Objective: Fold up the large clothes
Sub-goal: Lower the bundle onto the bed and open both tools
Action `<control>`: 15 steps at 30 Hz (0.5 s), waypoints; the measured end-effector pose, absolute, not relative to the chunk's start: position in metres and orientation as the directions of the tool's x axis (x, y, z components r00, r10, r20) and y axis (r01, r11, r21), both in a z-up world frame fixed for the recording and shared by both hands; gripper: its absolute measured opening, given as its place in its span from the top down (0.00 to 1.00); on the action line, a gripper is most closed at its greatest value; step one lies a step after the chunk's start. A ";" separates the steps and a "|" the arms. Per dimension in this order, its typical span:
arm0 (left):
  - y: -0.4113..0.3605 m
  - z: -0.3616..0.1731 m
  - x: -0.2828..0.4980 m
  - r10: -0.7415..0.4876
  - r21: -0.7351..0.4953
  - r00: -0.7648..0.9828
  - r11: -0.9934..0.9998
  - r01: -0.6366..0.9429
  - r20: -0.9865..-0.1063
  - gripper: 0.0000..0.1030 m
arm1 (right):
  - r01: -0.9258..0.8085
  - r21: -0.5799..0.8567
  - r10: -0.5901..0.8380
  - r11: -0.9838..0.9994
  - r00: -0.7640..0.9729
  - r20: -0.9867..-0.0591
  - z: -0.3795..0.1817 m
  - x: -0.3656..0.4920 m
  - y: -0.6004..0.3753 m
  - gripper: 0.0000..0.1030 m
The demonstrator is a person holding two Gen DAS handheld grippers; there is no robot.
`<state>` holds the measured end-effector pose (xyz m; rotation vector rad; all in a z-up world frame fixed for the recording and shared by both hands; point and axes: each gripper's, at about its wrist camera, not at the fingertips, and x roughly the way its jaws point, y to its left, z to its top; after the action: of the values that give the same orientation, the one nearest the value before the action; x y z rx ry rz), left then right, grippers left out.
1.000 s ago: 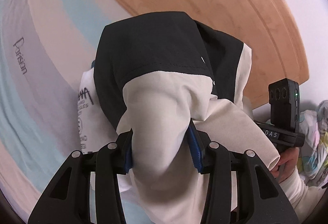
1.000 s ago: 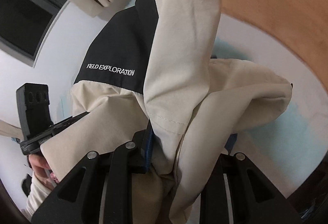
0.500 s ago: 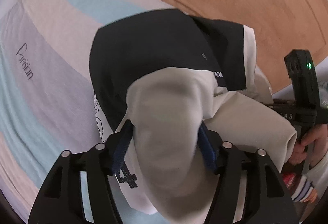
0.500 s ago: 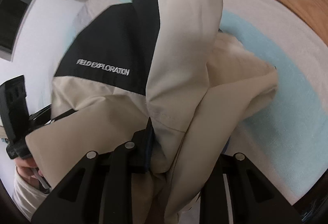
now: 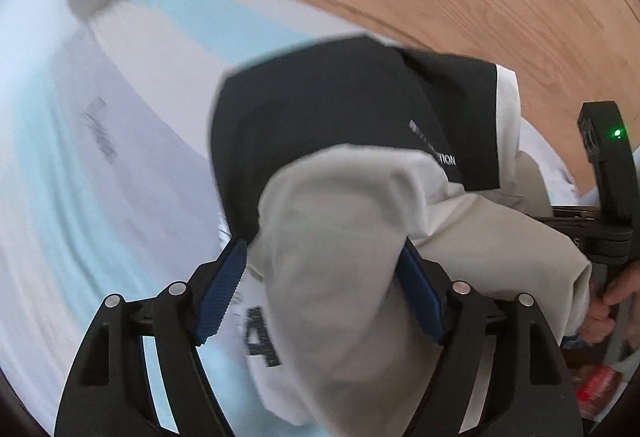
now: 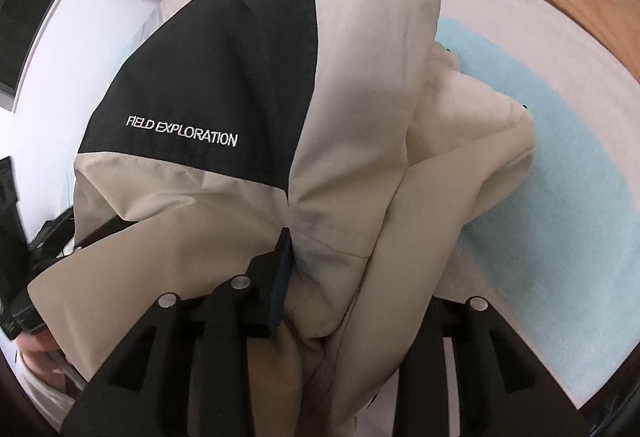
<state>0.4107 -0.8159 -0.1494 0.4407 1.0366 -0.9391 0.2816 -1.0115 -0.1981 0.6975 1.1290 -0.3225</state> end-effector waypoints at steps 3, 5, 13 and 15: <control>-0.812 -0.140 0.408 -0.446 -0.047 0.258 0.567 0.822 -0.857 0.31 | 0.568 0.344 0.072 0.748 0.446 -0.892 -0.185 0.275 -1.006 0.73; -0.813 -0.144 0.420 -0.446 -0.093 0.228 0.590 0.802 -0.866 0.30 | 0.585 0.369 0.071 0.723 0.468 -0.881 -0.184 0.275 -1.007 0.74; -0.813 -0.149 0.442 -0.401 -0.153 0.150 0.630 0.761 -0.904 0.19 | 0.578 0.303 0.052 0.758 0.409 -0.911 -0.182 0.278 -1.008 0.63; -0.808 -0.146 0.443 -0.384 -0.144 0.161 0.651 0.745 -0.909 0.12 | 0.568 0.279 0.033 0.774 0.404 -0.914 -0.179 0.277 -1.006 0.49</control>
<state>0.4435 -0.8079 -0.1457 0.3768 1.1489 -0.8337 0.2771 -1.0056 -0.1786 0.6240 1.1179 -0.3669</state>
